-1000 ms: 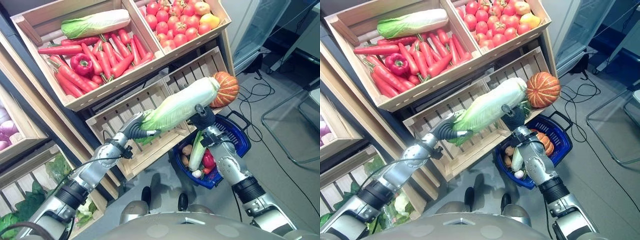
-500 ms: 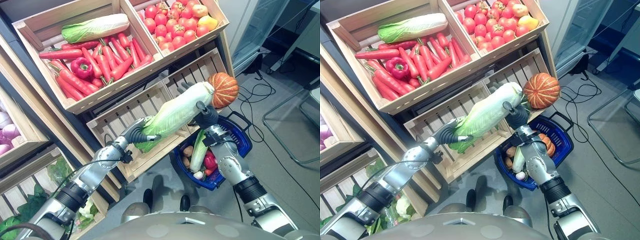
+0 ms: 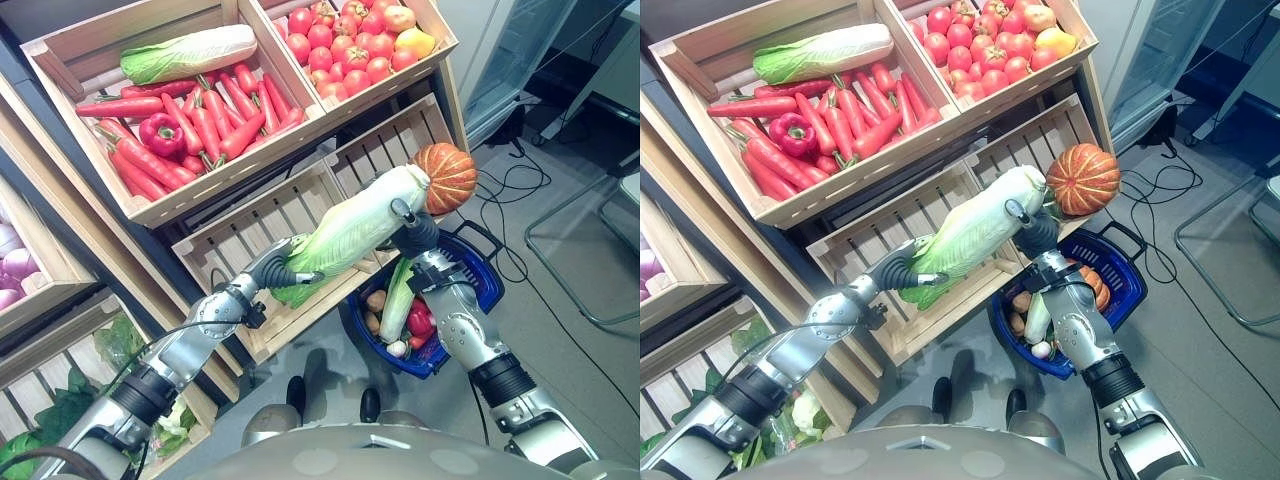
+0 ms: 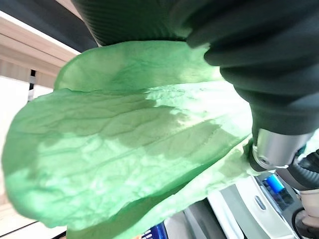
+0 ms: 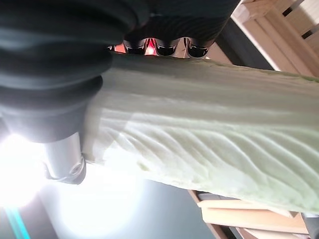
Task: Pick up fruits and vegetables into the basket
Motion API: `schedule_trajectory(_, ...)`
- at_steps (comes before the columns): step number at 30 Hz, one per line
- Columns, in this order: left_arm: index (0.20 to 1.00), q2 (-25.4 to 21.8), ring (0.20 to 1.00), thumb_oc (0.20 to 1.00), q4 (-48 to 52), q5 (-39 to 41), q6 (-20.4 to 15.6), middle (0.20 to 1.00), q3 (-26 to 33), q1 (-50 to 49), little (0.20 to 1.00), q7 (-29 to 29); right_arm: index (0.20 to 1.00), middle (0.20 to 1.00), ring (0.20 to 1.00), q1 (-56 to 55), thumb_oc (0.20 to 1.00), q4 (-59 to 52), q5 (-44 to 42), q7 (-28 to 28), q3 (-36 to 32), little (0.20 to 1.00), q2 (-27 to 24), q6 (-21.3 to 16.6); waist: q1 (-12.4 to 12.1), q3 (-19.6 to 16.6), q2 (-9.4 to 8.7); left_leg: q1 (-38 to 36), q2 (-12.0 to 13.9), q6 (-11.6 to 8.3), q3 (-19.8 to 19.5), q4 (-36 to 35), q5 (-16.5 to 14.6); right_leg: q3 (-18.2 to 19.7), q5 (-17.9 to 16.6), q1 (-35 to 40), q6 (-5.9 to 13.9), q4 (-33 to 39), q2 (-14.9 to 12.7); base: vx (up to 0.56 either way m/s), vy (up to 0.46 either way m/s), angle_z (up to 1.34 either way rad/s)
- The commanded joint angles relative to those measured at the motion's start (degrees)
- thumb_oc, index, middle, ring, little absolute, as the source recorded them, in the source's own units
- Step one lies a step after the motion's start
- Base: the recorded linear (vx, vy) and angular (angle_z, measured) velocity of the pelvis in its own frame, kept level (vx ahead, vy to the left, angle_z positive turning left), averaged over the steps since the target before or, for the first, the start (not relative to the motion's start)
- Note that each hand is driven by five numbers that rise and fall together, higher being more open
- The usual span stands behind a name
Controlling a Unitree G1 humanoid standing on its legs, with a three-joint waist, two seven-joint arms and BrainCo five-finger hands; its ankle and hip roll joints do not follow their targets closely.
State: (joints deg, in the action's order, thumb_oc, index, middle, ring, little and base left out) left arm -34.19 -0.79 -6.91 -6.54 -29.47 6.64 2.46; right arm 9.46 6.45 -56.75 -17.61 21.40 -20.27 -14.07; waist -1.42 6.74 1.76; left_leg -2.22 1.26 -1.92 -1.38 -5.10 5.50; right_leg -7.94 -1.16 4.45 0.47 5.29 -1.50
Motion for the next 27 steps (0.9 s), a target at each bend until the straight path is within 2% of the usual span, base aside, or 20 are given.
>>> schedule_trajectory(1,1.0,-0.1,1.0,1.0,-1.2,-2.3,0.2,1.0,2.2,1.7,1.0,-6.0,0.2,0.2,0.2,1.0,0.2,-4.3,0.4,2.2,0.1,0.2,2.6,-4.1,0.0,-0.2,-1.9,-1.2,-1.9,1.81,1.2,0.1,-6.3,0.9,0.4,-0.4,4.76,-0.3,-2.1,0.0,0.0,0.0)
schedule_trajectory(6,1.0,-0.9,1.0,1.0,-2.3,-6.1,1.0,1.0,5.1,0.0,1.0,-11.5,0.2,0.2,0.2,-0.7,0.2,-2.0,2.6,8.0,-2.9,0.2,2.4,-7.3,0.1,1.1,-1.88,-0.4,-2.0,1.95,1.7,0.1,-6.1,1.0,0.1,-1.2,4.58,-0.3,-2.1,-0.01,0.0,-0.02)
schedule_trajectory(9,1.0,-2.0,1.0,1.0,-3.2,-6.8,1.8,1.0,8.0,-0.5,1.0,-17.2,0.2,0.2,0.2,-0.3,0.2,0.8,5.4,13.0,-6.0,0.2,1.9,-10.1,0.3,3.7,-1.75,1.5,-2.1,2.04,2.3,0.9,-5.9,1.1,0.2,-3.3,4.21,-1.4,-2.0,-0.11,0.009,-0.14)
schedule_trajectory(12,1.0,-2.6,1.0,1.0,-4.2,-6.8,1.3,1.0,10.2,-0.2,1.0,-21.5,0.2,0.2,0.2,0.9,0.2,3.2,9.1,16.7,-8.4,0.2,1.1,-12.3,0.5,6.6,-1.61,3.5,-2.0,2.2,2.6,2.2,-5.8,1.3,0.8,-5.7,3.73,-3.8,-1.7,-0.17,0.009,-0.07)
schedule_trajectory(13,1.0,-2.8,1.0,1.0,-4.8,-6.3,1.4,1.0,11.0,0.6,1.0,-24.1,0.2,0.2,0.2,2.2,0.2,4.4,11.6,19.6,-9.7,0.2,0.0,-13.5,0.6,8.8,-1.5,5.2,-1.9,2.13,2.8,3.6,-5.9,1.2,1.5,-7.6,3.33,-6.2,-1.3,-0.18,0.007,-0.05)
schedule_trajectory(19,1.0,-2.8,1.0,1.0,-5.4,-5.7,1.0,1.0,12.2,3.5,1.0,-28.3,0.2,0.2,0.2,5.9,0.2,6.4,17.0,27.9,-14.2,0.2,-3.3,-15.2,0.5,15.1,-1.25,10.6,-2.2,1.61,3.5,9.3,-6.3,0.8,2.6,-12.3,2.54,-11.7,-1.1,-0.15,-0.004,-0.03)
schedule_trajectory(23,1.0,-2.3,1.0,1.0,-5.4,-4.3,0.3,1.0,10.7,6.7,1.0,-30.0,0.2,0.2,0.2,10.2,0.2,10.5,19.7,34.2,-16.6,0.2,-5.7,-16.8,0.2,19.0,-1.25,15.7,-2.5,1.16,3.6,16.0,-7.5,0.4,3.3,-16.6,2.19,-16.7,-1.4,-0.14,-0.021,0.01)
schedule_trajectory(27,1.0,-1.4,1.0,1.0,-5.7,-3.5,0.7,1.0,7.6,12.6,1.0,-32.0,0.2,0.2,0.2,16.8,0.2,15.9,23.4,44.0,-17.5,0.2,-7.6,-17.0,-0.2,22.7,-1.49,22.6,-2.7,0.59,3.5,24.7,-9.9,0.0,4.9,-21.9,1.56,-23.1,-1.9,-0.15,-0.022,0.03)
